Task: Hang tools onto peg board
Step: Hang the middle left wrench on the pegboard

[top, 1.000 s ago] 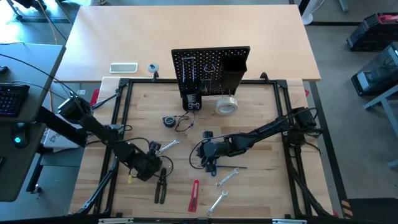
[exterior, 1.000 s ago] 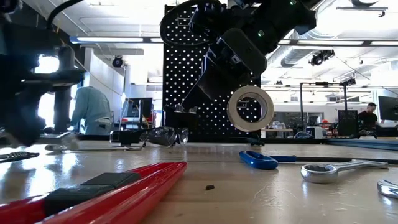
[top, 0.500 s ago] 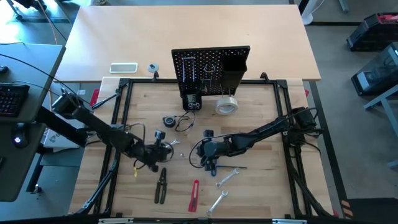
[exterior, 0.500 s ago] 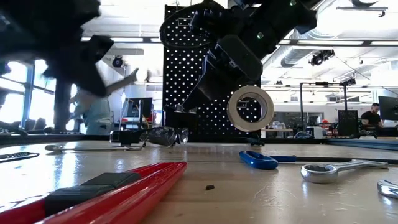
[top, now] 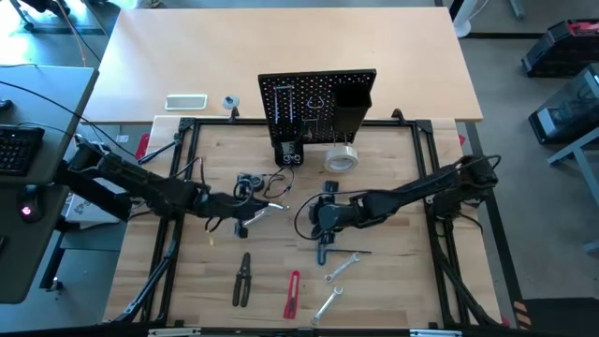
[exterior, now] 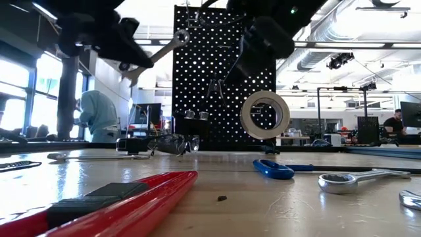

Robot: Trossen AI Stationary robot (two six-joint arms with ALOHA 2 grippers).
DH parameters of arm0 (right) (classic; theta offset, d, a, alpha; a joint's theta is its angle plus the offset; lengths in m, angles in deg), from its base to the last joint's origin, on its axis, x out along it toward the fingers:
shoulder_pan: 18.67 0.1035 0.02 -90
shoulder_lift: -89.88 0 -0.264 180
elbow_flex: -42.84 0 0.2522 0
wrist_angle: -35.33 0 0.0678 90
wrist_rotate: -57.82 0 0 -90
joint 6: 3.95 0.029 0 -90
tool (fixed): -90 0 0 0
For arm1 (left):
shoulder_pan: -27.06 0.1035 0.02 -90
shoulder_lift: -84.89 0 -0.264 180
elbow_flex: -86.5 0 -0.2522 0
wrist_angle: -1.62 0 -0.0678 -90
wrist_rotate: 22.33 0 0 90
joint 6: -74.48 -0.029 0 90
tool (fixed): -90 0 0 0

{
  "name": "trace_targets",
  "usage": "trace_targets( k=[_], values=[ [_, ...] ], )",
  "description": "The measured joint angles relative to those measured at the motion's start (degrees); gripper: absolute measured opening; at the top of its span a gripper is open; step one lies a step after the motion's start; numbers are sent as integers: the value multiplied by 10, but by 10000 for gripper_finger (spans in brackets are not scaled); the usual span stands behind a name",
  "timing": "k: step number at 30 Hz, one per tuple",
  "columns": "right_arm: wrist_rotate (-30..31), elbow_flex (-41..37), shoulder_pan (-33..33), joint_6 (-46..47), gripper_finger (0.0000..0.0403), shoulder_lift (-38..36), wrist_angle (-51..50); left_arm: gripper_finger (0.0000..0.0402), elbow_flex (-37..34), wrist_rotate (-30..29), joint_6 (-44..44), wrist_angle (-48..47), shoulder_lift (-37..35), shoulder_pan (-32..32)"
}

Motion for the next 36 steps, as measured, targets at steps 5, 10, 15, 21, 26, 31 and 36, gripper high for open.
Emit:
trace_targets(
  k=[5, 10, 15, 21, 26, 31, 36],
  values=[
    [21, 0, 1, 5, 82, -37, -40, 0, 0, 23, -65, 74, -12, 47],
    [41, 0, 6, 27, 82, -74, -79, 0, 0, 70, -95, 145, -39, 117],
    [50, 0, 12, 40, 82, -100, -106, 0, 0, 152, -91, 208, -70, 202],
    [50, 0, 12, 43, 82, -106, -120, 0, 1, 292, -29, 279, -84, 307],
    [50, 0, 12, 42, 82, -106, -120, 1, 1, 371, 28, 302, -70, 375],
    [53, 0, 11, 38, 82, -106, -120, 1, 1, 426, 70, 341, -51, 415],
    [56, 0, 11, 36, 82, -106, -120, 1, 1, 448, 86, 365, -46, 433]
  ],
)
